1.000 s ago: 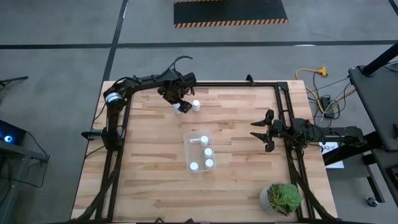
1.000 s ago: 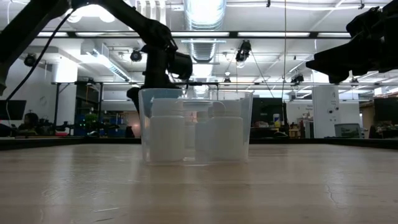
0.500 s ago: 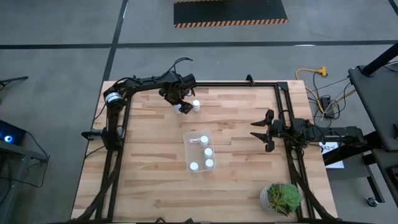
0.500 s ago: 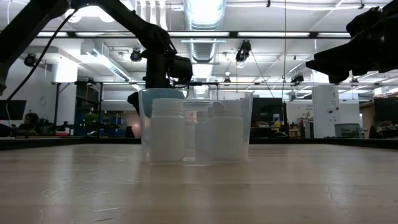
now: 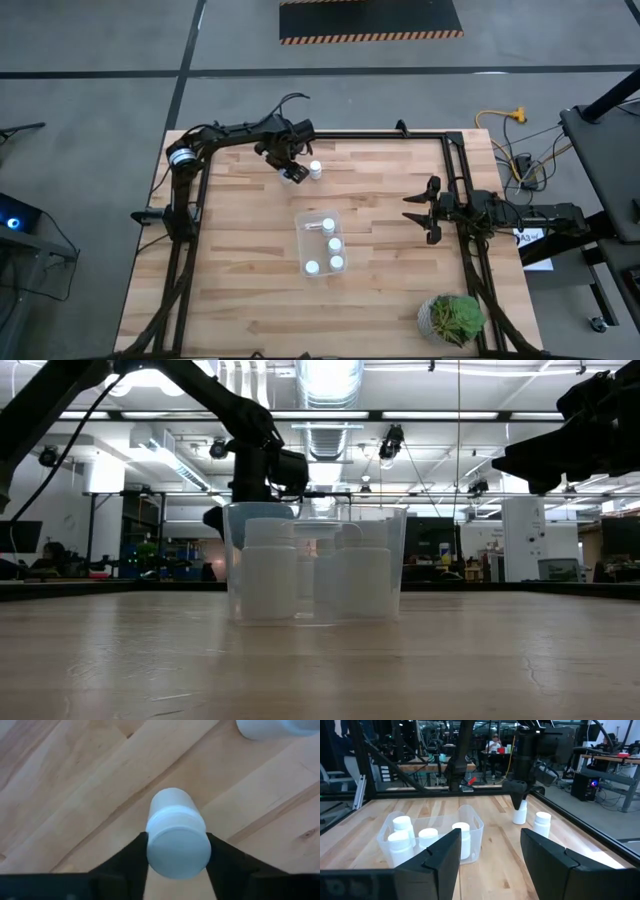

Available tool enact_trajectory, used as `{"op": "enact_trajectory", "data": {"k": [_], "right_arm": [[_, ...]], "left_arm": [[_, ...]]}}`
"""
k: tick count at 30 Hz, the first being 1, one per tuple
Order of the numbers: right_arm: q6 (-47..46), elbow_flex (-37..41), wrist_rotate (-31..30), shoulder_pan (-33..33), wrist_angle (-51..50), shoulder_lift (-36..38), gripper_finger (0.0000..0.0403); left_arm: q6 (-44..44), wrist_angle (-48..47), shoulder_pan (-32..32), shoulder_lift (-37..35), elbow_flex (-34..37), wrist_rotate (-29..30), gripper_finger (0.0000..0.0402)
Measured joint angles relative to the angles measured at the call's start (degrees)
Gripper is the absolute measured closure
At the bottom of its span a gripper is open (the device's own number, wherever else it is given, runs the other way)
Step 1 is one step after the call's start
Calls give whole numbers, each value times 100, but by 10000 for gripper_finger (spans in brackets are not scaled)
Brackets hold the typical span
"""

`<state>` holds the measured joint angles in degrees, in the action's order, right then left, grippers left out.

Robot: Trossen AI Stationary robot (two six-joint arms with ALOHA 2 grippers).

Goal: Pick and place pill bottles into a basket
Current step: Put the white pill bottle into the transparent bin

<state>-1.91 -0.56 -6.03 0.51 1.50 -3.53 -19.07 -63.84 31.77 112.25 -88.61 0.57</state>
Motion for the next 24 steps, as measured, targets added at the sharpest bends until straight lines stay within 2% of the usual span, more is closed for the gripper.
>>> {"op": "enact_trajectory", "data": {"k": [2, 11, 17, 24], "right_arm": [[1, 0, 1, 0, 0, 0, 209], [0, 0, 0, 0, 0, 0, 209], [2, 0, 2, 0, 2, -7, 209], [0, 0, 1, 0, 2, -7, 209]], "left_arm": [[2, -69, -7, -15, -3, -26, 262], [98, -575, -200, -308, -138, -48, 262], [-171, -905, -683, -852, -135, -105, 262], [-931, -1184, -1477, -1569, -134, -115, 262]]}}
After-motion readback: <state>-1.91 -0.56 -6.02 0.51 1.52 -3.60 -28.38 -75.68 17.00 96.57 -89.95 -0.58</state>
